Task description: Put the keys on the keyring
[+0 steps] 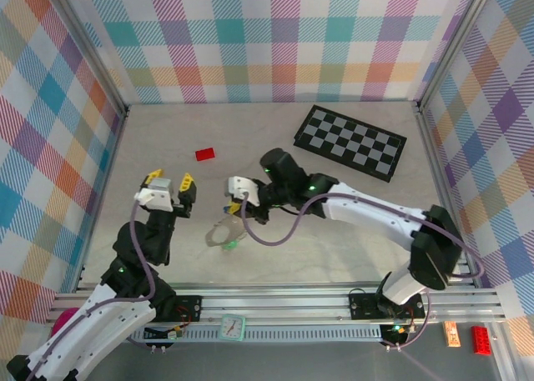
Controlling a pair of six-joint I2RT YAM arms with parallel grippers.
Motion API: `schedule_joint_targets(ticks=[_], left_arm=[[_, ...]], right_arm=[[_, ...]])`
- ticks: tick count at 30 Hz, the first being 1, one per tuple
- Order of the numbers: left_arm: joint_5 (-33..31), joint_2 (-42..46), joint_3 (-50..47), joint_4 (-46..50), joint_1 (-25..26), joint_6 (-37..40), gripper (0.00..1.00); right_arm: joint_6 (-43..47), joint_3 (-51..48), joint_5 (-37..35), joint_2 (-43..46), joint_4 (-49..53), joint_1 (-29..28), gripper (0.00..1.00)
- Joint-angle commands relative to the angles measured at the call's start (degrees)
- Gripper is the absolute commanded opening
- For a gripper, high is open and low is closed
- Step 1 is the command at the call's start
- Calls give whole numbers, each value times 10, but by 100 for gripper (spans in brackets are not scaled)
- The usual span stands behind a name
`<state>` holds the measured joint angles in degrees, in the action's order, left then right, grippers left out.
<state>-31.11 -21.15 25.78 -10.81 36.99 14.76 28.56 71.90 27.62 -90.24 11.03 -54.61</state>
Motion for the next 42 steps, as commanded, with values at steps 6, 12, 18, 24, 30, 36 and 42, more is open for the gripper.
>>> schedule_joint_targets(ticks=[6, 12, 18, 24, 30, 36, 42], left_arm=[[-94, -6, 33, 52, 0, -16, 67], [-90, -49, 31, 45, -6, -42, 68], [-90, -96, 25, 20, -19, -60, 70], [-88, -147, 17, 6, -42, -83, 70], [-92, -178, -9, -15, -63, -112, 71], [-93, -217, -26, -26, -79, -117, 73], [-81, -243, -30, -41, -101, -100, 80]], right_arm=[[-99, 39, 53, -99, -81, 18, 0], [-51, 15, -6, -128, -33, 74, 0], [96, 14, -164, -147, 93, 92, 0], [189, -8, -345, -152, 154, 92, 0], [219, -52, -436, -158, 148, 92, 4], [215, -79, -462, -156, 132, 94, 26], [146, -119, -404, -44, 118, 145, 42]])
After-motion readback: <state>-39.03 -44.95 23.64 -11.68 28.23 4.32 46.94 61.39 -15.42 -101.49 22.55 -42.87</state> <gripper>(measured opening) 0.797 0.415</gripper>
